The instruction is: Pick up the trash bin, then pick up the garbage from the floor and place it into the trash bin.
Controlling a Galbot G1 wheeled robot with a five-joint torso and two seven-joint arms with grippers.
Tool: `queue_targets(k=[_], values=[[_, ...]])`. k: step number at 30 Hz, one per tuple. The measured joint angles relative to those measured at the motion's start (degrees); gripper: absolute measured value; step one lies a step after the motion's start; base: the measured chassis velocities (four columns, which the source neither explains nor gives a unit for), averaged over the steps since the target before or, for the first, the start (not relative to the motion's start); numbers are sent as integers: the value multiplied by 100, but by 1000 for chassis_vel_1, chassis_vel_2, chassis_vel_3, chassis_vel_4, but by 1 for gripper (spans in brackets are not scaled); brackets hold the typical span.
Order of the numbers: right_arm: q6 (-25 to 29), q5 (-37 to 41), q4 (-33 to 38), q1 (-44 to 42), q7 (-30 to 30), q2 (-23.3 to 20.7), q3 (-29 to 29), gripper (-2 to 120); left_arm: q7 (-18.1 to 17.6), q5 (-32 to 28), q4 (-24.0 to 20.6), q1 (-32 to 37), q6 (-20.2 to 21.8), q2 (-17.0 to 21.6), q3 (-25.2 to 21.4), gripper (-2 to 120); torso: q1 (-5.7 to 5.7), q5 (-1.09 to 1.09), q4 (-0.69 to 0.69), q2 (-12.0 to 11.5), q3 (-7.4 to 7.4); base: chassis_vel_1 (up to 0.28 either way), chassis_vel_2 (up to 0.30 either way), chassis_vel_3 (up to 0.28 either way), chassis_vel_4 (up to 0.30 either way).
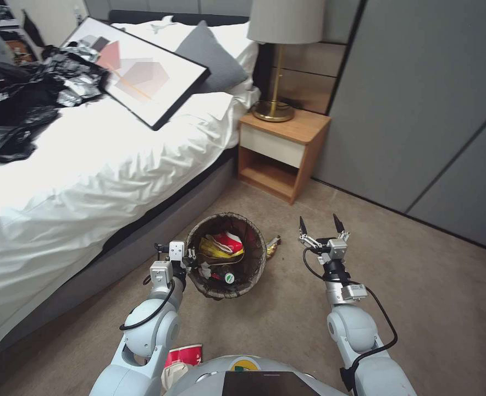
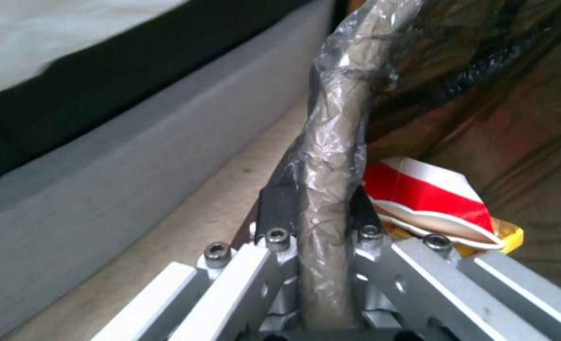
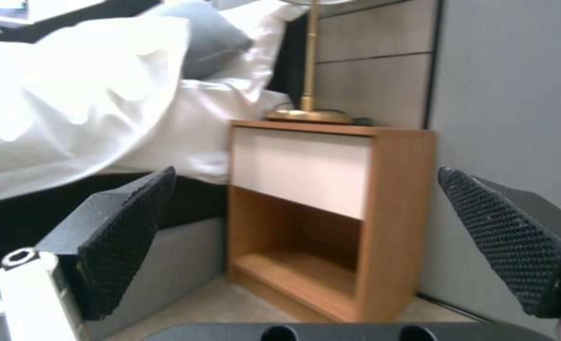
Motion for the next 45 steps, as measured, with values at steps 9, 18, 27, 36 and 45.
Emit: queue_targets(k=[9, 18, 27, 36, 45], values=[[-16, 1, -11, 36, 29, 7, 0, 98, 18, 55, 42, -12, -131, -1, 8, 2, 0, 0, -3, 0, 0, 56, 39, 42, 55], [-30, 0, -23, 69, 49, 11, -11, 99, 19, 53, 44, -15, -145, 0, 16, 2, 0, 0, -1, 0, 0, 0, 0, 0, 0], [7, 33, -21, 68, 28, 4, -24, 100, 14, 54, 40, -11, -144, 11, 22, 2, 0, 0, -1, 0, 0, 0, 0, 0, 0], [-61, 44, -32, 83, 15, 2, -12, 95, 10, 55, 41, -27, -128, 32, 18, 2, 0, 0, -1, 0, 0, 0, 0, 0, 0], [-67, 52, -70, 100, -14, 4, -8, 95, 11, 57, 54, -33, -113, 29, 13, 2, 0, 0, -1, 0, 0, 0, 0, 0, 0]])
